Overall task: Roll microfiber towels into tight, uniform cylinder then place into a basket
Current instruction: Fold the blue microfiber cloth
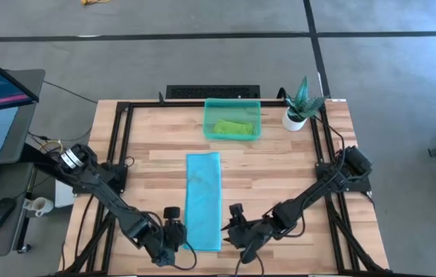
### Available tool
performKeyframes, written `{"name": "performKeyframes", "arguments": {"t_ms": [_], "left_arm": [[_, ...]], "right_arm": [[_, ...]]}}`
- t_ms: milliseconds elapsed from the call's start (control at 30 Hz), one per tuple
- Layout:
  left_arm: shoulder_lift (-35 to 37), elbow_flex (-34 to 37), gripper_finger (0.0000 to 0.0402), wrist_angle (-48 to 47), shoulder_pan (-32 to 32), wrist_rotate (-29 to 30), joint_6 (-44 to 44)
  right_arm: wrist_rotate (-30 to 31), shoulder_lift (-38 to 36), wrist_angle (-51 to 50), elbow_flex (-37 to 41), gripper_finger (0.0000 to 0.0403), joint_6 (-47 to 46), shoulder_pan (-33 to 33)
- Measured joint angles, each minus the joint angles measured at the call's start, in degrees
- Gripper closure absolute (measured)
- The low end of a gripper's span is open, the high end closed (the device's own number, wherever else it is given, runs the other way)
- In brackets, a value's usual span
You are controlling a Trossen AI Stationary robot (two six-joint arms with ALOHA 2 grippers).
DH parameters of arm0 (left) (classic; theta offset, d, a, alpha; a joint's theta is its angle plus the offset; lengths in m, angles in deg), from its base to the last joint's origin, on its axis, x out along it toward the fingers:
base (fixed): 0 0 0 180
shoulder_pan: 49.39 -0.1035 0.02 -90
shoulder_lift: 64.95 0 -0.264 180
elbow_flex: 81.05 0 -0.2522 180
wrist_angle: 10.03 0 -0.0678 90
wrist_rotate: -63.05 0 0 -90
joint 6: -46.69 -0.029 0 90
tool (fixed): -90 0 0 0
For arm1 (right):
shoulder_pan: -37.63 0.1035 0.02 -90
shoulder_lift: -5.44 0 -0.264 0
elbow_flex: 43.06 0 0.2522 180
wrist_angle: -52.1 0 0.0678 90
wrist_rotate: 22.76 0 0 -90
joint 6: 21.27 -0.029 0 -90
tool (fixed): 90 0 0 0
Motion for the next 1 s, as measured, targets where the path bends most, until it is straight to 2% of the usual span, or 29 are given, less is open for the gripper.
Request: {"name": "performKeyframes", "arguments": {"t_ms": [167, 300, 533, 667, 1000], "left_arm": [[-4.04, 0.00, 0.0250, 5.68, 0.88, -5.87, -2.28], [-6.31, 0.00, 0.0252, 8.47, 0.93, -6.92, -4.38], [-9.99, 0.00, 0.0253, 8.40, 0.69, -6.43, -4.80], [-10.82, -0.13, 0.0253, 8.41, 0.05, -6.01, -4.94], [-10.88, -0.04, 0.0253, 12.08, -6.68, -9.06, -4.43]], "right_arm": [[-6.20, 0.00, 2.29, -0.02, 0.0205, 5.84, -1.68], [-8.95, -0.03, 2.31, 0.31, 0.0192, 6.71, -2.97], [-12.47, 0.46, 3.38, 0.59, 0.0194, 8.29, -4.01], [-12.51, 2.04, 3.60, 0.76, 0.0195, 9.74, -4.12], [-14.20, 4.48, 2.85, 0.58, 0.0203, 9.40, -3.77]]}}
